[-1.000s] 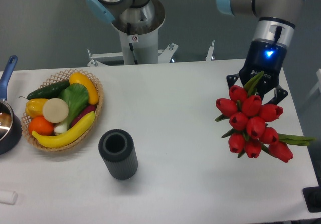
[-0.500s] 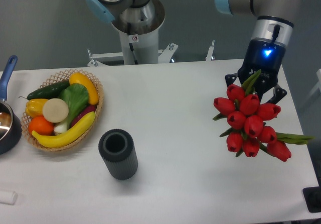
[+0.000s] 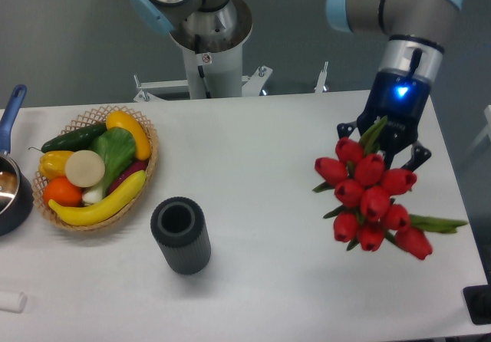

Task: Insert the flowers into the vase
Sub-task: 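Carry the tulip bunch over the black cylindrical vase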

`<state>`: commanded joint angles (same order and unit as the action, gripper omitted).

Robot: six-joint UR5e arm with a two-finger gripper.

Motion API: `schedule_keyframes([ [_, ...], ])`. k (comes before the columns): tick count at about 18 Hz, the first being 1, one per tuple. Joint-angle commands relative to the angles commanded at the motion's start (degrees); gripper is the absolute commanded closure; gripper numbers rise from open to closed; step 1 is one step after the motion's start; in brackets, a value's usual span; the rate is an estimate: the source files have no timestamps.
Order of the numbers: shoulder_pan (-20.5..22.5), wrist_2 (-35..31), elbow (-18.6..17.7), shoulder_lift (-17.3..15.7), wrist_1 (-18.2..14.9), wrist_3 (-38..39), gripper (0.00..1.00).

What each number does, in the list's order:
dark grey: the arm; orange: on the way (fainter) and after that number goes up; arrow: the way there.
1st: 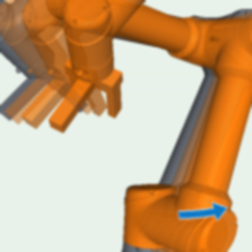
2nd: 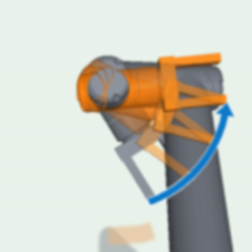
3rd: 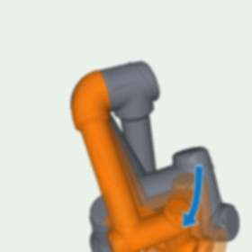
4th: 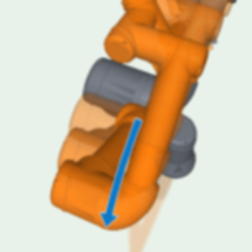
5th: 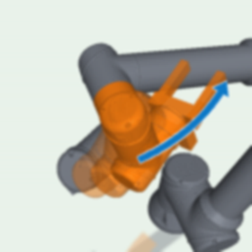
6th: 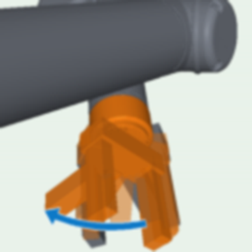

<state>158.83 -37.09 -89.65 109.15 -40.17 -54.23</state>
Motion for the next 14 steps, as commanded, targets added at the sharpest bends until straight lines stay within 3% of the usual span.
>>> schedule_keyframes([
  [5,-1.41,12.55,-0.17,1.06,1.59,-1.41,0.75],
  [10,-2.55,25.21,-2.72,-0.08,1.59,-1.50,0.74],
  [14,-2.73,31.02,-6.05,-1.57,1.59,-1.58,0.75],
])
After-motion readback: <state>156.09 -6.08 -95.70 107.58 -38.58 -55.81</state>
